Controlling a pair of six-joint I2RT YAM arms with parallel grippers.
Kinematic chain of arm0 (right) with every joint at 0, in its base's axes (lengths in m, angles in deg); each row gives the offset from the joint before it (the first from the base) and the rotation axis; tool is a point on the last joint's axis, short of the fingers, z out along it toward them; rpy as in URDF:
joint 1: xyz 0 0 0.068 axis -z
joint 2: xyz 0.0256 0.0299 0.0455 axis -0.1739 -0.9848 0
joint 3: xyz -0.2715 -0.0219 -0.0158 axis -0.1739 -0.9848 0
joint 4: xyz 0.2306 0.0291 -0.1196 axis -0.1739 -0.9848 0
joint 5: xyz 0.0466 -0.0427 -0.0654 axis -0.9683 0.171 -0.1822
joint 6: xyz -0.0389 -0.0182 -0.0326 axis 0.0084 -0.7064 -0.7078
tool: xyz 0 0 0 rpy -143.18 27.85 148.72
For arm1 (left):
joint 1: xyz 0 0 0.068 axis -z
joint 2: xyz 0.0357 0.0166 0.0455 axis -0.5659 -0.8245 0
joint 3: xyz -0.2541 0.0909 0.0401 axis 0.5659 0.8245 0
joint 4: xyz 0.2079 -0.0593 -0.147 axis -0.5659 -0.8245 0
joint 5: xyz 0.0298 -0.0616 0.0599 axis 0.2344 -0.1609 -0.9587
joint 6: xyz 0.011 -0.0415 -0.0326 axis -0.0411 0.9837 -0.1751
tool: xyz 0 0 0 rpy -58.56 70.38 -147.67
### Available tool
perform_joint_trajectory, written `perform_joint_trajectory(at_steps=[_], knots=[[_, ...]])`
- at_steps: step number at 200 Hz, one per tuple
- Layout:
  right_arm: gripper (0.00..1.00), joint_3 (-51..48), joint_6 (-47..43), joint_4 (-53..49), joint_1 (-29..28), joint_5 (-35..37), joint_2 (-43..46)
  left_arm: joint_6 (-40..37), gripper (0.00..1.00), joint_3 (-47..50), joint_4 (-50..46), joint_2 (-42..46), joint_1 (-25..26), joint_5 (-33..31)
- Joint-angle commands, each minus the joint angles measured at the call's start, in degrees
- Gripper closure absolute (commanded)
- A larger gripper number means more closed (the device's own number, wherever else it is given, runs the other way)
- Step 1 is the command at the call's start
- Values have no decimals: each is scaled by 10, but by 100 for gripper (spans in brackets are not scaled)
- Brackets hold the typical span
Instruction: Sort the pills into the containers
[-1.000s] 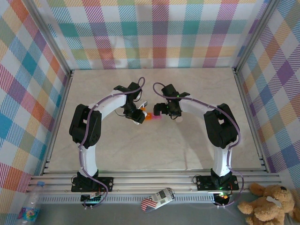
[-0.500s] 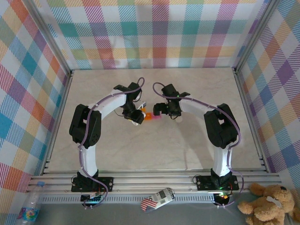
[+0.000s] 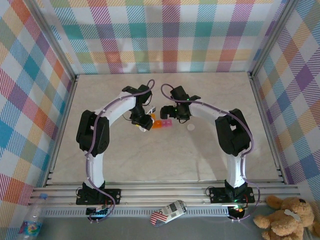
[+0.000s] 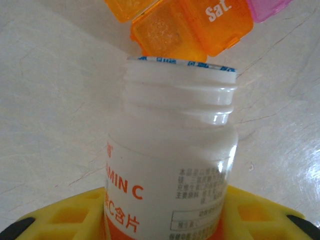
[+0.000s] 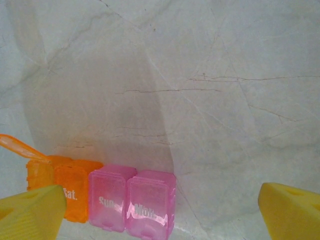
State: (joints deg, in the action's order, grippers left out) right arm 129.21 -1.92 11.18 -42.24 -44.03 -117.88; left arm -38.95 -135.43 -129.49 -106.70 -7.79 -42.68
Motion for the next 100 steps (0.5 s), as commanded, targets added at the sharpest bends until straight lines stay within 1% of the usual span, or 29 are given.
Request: perform_joint_trajectory(at_steps=[1, 71, 100], knots=[[2, 15, -11, -10, -1, -2, -15, -10, 100, -16, -30, -14, -1, -5], [2, 11, -6, -6, -1, 1, -35, -7, 100, -39, -35, -29, 2, -11], [2, 13, -8, -6, -1, 3, -45, -5, 100, -56, -46, -43, 6, -23]])
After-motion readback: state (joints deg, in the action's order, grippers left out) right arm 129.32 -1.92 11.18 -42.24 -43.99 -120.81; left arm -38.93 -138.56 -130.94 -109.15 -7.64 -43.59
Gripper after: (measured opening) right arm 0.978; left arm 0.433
